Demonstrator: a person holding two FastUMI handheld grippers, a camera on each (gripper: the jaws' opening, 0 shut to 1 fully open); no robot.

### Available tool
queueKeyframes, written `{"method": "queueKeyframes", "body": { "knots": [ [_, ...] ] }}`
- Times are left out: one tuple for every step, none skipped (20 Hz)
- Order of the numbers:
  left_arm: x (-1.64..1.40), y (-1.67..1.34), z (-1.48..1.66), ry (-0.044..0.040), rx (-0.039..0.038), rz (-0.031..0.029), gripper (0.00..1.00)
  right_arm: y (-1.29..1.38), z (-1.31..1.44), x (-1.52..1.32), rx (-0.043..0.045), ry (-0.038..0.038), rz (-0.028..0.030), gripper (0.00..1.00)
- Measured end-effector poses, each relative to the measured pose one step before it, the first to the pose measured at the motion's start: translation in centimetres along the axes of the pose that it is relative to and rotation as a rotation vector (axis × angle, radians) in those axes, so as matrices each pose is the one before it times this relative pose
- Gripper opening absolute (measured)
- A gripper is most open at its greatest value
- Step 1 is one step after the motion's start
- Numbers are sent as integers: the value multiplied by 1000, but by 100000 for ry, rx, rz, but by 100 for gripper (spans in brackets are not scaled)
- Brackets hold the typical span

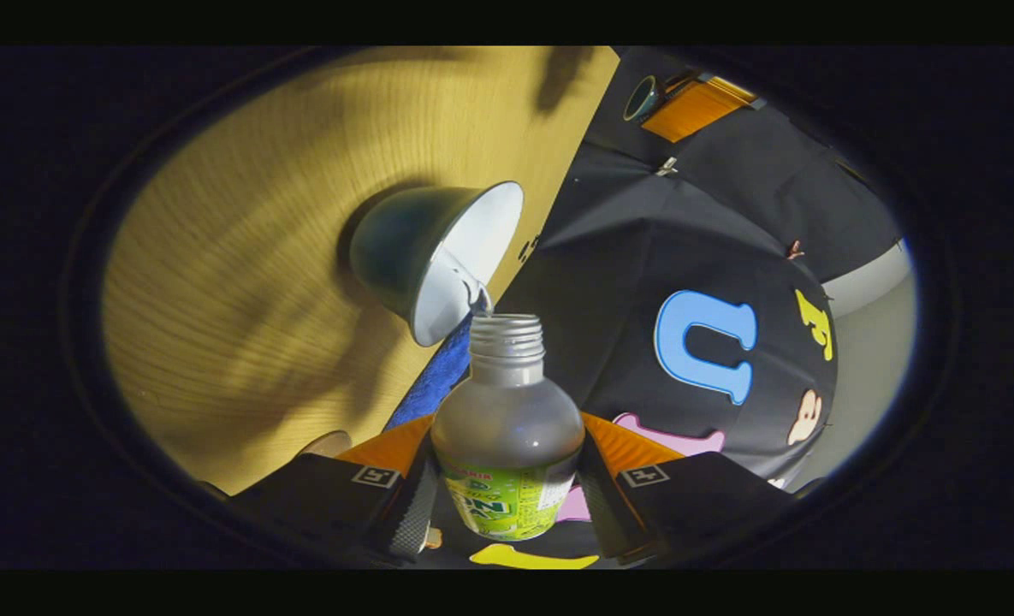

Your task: Open the teacup lid with one hand, grasp the water bottle and pour water into the teacup with the other hand; after pouring, place the water bottle on the coaster and then close the teacup lid.

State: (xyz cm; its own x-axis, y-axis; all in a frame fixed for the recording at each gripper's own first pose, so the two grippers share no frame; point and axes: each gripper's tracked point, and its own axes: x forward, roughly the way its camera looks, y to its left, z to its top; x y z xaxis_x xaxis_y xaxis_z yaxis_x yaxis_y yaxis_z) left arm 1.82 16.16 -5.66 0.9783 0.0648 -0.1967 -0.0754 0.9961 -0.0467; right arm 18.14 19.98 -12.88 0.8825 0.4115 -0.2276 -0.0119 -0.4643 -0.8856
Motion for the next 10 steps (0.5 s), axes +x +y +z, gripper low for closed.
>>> {"method": "queueKeyframes", "body": {
  "knots": [
    [5, -4, 8, -15, 24, -34, 30, -115, -64, 97, -376, 63, -169, 78],
    [-71, 50, -84, -37, -79, 86, 30, -204, -32, -8, -451, 85, -382, 78],
    [11, 29, 68, 11, -102, -38, 30, -36, 42, -69, -613, -413, -224, 78],
    [-154, 28, -75, 93, -24, 23, 30, -84, 119, 7, -989, -816, -95, 78],
    [39, 32, 17, -94, -136, -4, 33, -269, 130, 197, -1329, -516, -377, 78],
    [24, -58, -18, -43, -194, -134, 30, -255, 34, 31, -1119, -249, -73, 78],
    [-64, -80, 141, -203, -139, -64, 30, -113, 24, 12, -512, -20, 117, 78],
    [-141, -22, -69, -47, 92, -157, 30, -80, -2, -4, -561, 11, -186, 78],
    [12, -35, 37, -113, 80, -97, 32, -81, 46, 68, -667, -155, -115, 78],
    [-15, -134, 46, -189, 67, -315, 30, -145, 74, -36, -742, -243, -211, 78]
  ]
}}
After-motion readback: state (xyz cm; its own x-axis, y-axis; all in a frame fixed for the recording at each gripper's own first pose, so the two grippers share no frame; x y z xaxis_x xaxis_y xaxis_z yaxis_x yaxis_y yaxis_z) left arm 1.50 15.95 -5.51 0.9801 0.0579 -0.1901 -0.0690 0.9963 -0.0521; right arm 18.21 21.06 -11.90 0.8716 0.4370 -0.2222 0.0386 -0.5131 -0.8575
